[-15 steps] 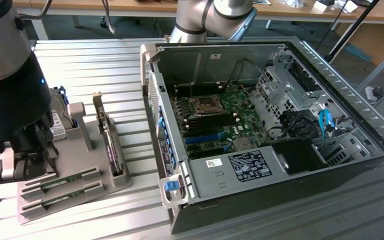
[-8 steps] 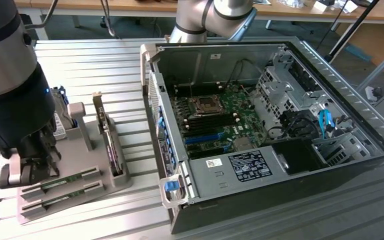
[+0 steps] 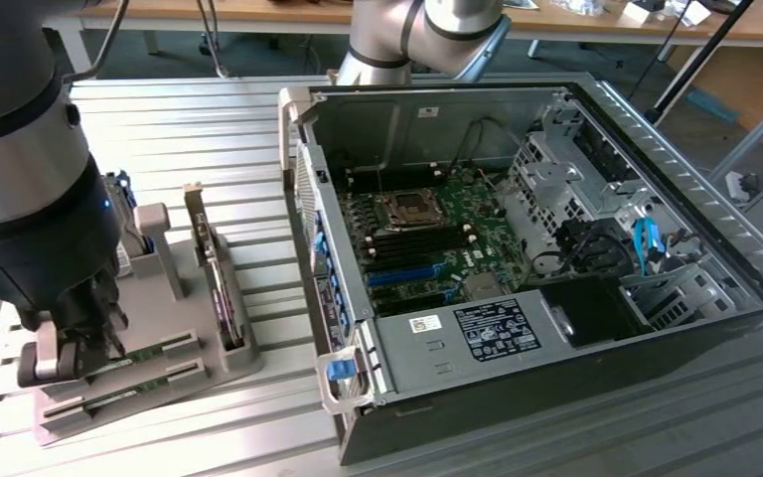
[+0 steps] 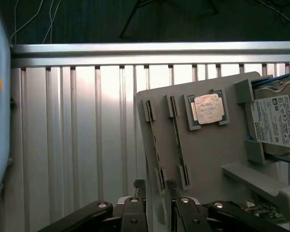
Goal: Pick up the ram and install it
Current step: 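Pick up the ram and move it above insertion slot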
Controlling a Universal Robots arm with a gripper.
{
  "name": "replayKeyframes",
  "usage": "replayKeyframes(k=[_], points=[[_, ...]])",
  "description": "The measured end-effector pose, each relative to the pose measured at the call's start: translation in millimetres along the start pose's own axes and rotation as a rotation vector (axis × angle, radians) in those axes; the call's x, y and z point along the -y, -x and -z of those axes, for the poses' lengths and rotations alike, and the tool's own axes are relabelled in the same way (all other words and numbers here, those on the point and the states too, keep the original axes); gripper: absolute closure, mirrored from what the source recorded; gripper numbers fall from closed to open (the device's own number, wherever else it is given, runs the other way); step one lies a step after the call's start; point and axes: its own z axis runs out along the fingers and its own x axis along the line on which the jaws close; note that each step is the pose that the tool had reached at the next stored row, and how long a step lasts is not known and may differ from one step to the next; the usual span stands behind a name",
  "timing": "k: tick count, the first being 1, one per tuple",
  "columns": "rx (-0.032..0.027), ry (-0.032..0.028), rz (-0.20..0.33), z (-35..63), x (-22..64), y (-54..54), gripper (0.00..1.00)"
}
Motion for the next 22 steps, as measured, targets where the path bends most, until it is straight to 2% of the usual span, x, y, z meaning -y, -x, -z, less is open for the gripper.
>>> replayKeyframes(k=[22], points=[[-0.0018,0.0010,0.036,-49.0,2.4,-1.3,0.70]])
